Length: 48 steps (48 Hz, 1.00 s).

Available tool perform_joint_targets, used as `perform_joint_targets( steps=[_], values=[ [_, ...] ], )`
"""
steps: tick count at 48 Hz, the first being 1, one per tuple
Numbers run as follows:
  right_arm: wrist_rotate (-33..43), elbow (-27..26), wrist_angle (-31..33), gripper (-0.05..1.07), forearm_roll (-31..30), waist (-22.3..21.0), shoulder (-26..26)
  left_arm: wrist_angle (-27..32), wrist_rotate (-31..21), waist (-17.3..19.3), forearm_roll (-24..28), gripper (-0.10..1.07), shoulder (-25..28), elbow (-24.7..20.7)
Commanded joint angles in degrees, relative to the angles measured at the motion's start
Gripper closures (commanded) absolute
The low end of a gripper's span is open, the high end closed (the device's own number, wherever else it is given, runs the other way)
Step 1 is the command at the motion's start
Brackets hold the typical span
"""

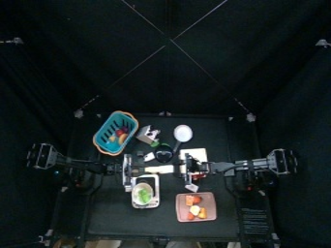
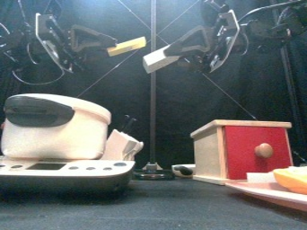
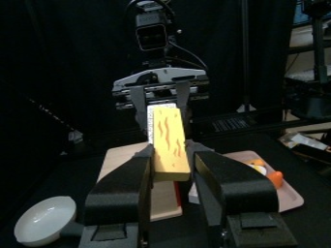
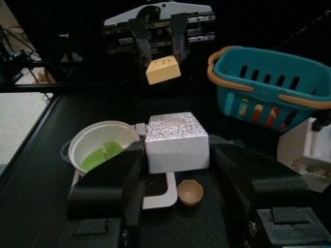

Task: Hand over egg

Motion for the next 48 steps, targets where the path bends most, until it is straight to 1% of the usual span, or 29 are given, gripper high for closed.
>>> perform_joint_targets(
  steps=[1, 9, 15, 19, 22, 26, 30, 42, 48],
  values=[
    [0.09, -0.44, 1.67, 0.41, 0.70, 0.35, -2.02, -0.09, -0.18, -0.26, 0.00, 0.39, 0.26, -1.05],
    [0.18, 0.35, 9.05, 0.41, 4.31, 4.22, -4.13, 0.26, -0.18, -0.35, -0.09, 0.39, 2.64, -1.67],
    [0.18, 1.93, 15.56, 0.41, 9.32, 6.59, -6.33, 0.26, -0.09, 0.00, -0.09, 0.39, 4.83, -2.64],
    [0.09, 3.16, 18.19, 0.41, 13.27, 7.65, -6.42, 0.26, 0.00, 0.09, -0.09, 0.39, 6.24, -3.43],
    [0.00, 3.96, 18.54, 0.41, 15.38, 8.09, -5.71, 0.18, 0.00, 0.18, -0.09, 0.39, 6.77, -3.78],
    [0.00, 4.31, 17.58, 0.41, 16.70, 8.35, -3.52, 0.18, 0.00, 0.44, -0.18, 0.39, 7.12, -4.04],
    [-0.09, 3.87, 16.79, 0.41, 16.61, 8.53, -0.35, 0.18, 0.00, 0.53, -0.18, 0.39, 7.12, -4.13],
    [0.00, 0.79, 16.35, 0.39, 16.44, 8.17, 10.11, 0.18, -0.09, 0.53, -0.44, 0.39, 7.21, -4.13],
    [0.09, -0.53, 16.35, 0.34, 16.88, 8.17, 13.97, 0.26, -0.09, 0.53, -0.53, 0.39, 7.21, -4.04]
  ],
)
